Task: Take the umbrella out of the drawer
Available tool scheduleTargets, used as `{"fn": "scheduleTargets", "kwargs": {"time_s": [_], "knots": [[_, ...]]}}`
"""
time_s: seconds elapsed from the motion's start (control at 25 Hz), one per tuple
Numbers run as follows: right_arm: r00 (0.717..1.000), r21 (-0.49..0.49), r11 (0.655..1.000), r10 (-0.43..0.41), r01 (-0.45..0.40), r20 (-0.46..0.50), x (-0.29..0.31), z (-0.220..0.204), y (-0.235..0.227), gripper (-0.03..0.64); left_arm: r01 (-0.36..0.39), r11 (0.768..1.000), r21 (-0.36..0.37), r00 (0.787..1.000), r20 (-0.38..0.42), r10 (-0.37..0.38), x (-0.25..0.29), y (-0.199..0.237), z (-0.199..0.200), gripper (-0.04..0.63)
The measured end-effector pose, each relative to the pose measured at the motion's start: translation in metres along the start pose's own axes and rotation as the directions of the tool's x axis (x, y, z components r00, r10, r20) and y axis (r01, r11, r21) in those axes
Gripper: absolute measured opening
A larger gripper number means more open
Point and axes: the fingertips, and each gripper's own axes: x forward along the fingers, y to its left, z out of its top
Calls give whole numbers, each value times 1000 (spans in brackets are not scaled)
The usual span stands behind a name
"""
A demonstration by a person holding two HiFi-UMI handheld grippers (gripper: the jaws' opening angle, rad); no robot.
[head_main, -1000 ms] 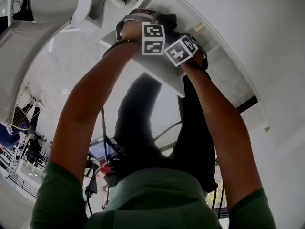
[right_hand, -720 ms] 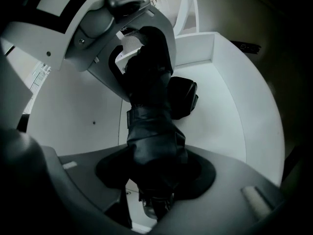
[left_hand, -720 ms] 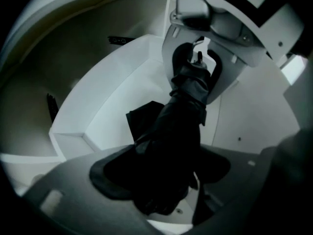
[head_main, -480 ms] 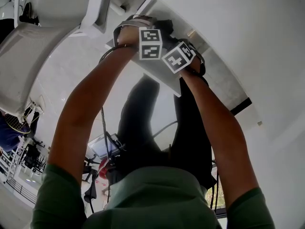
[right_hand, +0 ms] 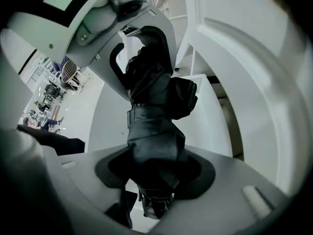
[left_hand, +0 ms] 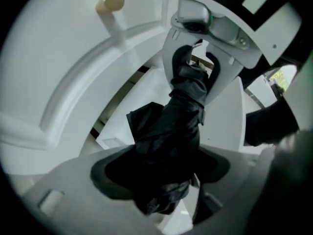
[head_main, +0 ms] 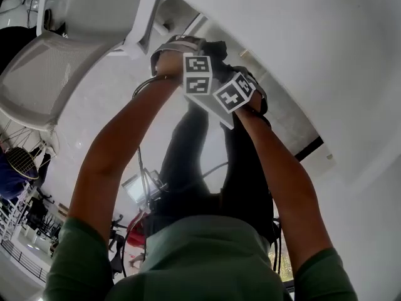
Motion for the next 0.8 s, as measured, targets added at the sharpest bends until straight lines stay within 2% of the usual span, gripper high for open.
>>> {"fn": "scheduleTargets", "kwargs": {"time_s": [0.8], "knots": [[987,-23,993,-111,114,116,-150,6,34,215,-145,988,53,989,22,144,-157,-15,40,344]]}}
